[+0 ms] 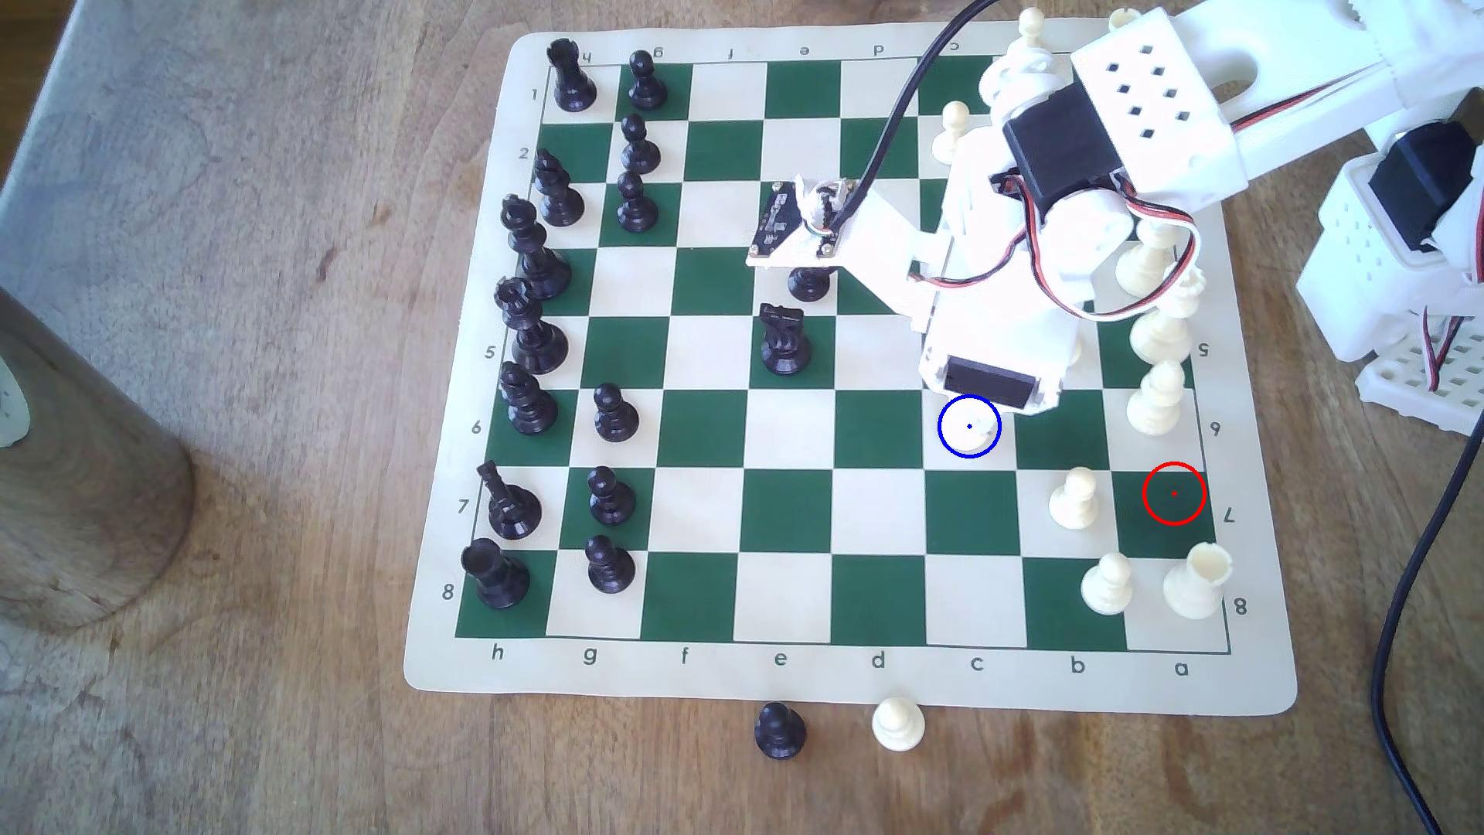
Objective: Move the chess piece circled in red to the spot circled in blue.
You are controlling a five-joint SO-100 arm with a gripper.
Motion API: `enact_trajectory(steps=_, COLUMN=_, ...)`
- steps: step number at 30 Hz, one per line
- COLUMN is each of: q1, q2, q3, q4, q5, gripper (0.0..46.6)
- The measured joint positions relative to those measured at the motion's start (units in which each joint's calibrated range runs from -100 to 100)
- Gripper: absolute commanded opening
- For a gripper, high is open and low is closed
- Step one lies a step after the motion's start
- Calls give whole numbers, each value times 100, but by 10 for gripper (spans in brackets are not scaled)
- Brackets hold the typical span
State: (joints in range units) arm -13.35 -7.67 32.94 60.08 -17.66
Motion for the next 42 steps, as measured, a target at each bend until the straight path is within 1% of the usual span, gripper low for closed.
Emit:
enact_trajectory(steps=1, q1=0, q2=34, q3=0, q4=0, q5=5, gripper=219)
enact_trajectory(steps=2, q1=0, q2=67, q3=0, q4=-16, q5=10, gripper=230)
enact_trajectory(steps=4, q1=0, q2=117, q3=0, q4=-32, q5=83, gripper=264)
enact_trajectory(steps=7, q1=0, q2=117, q3=0, q4=8, q5=122, gripper=292)
enact_trajectory(steps=8, q1=0, q2=117, q3=90, q4=16, q5=171, gripper=300)
enact_trajectory(steps=12, q1=0, q2=-101, q3=389, q4=239, q5=254, gripper=321)
enact_trajectory(steps=21, q1=52, q2=-1424, q3=633, q4=892, q5=298, gripper=321)
enact_trajectory(steps=32, q1=52, q2=-2371, q3=1338, q4=1076, q5=269, gripper=311)
enact_trajectory(steps=36, q1=-52, q2=-3041, q3=1482, q4=1331, q5=264, gripper=311)
enact_trajectory(steps=42, q1=-37, q2=-4005, q3=1708, q4=1801, q5=264, gripper=313)
